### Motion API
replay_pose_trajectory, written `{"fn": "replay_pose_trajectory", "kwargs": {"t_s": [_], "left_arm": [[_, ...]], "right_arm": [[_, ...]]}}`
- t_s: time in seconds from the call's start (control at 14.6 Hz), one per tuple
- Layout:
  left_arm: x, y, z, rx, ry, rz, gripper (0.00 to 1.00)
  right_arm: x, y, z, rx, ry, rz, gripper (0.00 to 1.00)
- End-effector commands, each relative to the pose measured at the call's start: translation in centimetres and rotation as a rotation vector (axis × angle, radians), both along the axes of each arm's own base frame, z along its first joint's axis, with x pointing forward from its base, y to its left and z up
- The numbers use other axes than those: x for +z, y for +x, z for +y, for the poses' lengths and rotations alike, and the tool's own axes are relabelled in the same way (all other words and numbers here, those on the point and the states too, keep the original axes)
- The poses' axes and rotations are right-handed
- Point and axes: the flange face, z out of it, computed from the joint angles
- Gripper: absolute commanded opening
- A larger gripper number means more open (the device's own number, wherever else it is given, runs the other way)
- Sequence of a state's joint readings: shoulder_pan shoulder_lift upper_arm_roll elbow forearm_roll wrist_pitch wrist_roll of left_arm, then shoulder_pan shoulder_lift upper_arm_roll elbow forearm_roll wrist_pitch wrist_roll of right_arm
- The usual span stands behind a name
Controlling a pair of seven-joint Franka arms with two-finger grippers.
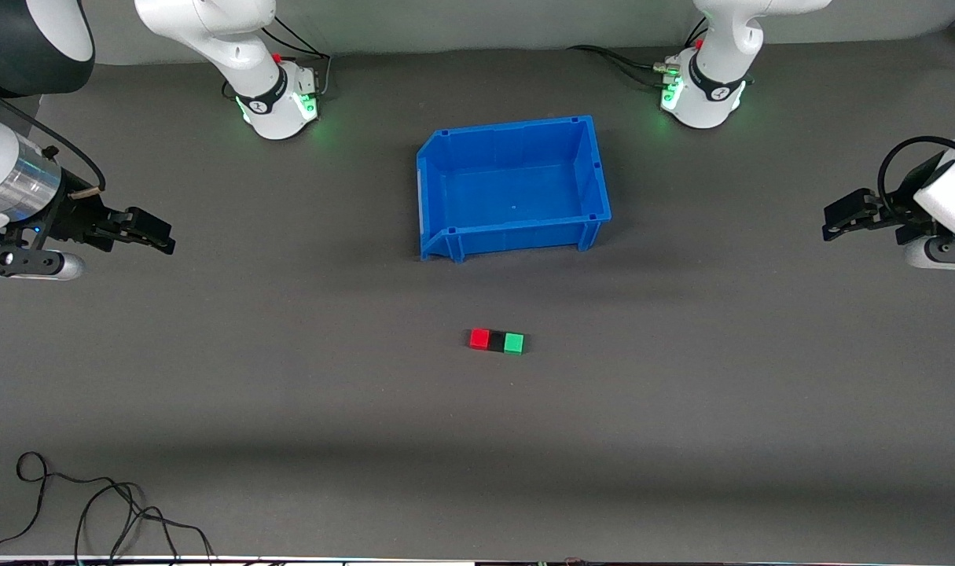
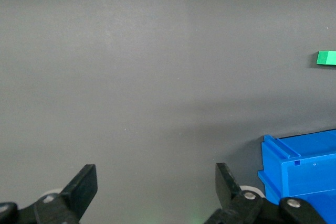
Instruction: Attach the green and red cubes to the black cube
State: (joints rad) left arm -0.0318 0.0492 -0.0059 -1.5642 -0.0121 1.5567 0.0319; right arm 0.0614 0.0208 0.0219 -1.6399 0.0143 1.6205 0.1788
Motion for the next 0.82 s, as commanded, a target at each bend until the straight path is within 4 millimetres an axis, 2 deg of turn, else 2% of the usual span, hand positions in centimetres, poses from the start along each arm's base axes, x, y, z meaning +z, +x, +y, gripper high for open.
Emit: {"fn": "replay_pose_trajectory", "kwargs": {"t_s": [0.0,0.75], "left_arm": [[0.52,-0.83,0.15,-0.008,0.013,0.004,1.00],[0.43,-0.73,0.06,-0.009,0.013,0.004,1.00]], "right_arm": [[0.01,-0.46,-0.24,0.021,-0.025,-0.019,0.99],[0.04,-0.50,-0.07,0.017,-0.025,-0.021,0.99]]}}
